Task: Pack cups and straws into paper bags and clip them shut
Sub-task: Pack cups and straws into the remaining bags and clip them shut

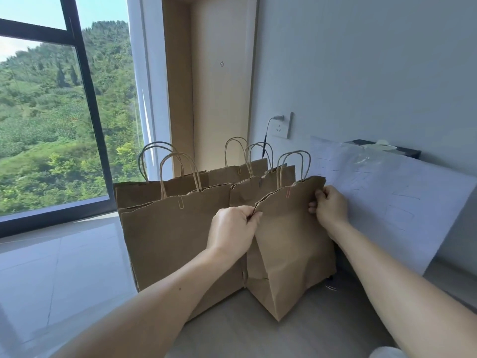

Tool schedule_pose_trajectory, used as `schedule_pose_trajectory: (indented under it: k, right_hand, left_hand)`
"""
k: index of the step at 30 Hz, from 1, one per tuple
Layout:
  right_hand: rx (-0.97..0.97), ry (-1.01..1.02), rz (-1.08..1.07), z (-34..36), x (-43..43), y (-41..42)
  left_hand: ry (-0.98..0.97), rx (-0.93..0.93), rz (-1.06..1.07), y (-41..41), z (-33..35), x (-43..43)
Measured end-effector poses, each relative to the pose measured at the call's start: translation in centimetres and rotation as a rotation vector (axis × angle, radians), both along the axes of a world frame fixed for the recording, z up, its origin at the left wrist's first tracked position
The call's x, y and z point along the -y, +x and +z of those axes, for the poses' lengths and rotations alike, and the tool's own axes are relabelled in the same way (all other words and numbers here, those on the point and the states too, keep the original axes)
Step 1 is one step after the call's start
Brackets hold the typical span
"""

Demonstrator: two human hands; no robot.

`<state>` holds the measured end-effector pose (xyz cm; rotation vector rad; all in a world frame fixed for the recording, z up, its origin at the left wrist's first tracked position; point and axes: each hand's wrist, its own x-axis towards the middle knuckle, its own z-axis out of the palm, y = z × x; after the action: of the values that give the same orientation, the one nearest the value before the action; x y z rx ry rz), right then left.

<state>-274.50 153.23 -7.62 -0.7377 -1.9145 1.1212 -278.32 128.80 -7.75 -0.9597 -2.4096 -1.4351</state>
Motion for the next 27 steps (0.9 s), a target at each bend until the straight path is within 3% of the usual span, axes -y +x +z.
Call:
schedule_pose_trajectory:
  k: [7, 17, 21, 24, 27]
  right_hand:
    - [0.015, -0.004, -0.028, 0.5, 0.4, 0.6]
    - [0.217, 0.071, -0.024, 2.5, 3.2, 4.9]
    - [0.251, 0.064, -0.025, 3.5, 5.4, 9.4]
    - [0.375, 0.120, -0.004, 4.1, 7.4, 13.6]
    - [0.478, 0.168, -0.016, 4.5, 9.6, 18.4]
  left_hand:
    - [-0.039, 0.012, 0.004, 0.4, 0.0, -0.4]
    - [-0.091, 0.049, -0.042, 1.1, 0.6, 0.0]
    - [-0.193, -0.211, -0.014, 2.3, 1.3, 0.7]
    - [-0.199, -0.450, 0.004, 4.2, 1.9, 1.4]
    - [-0.232, -0.569, -0.074, 6.8, 2.3, 1.6]
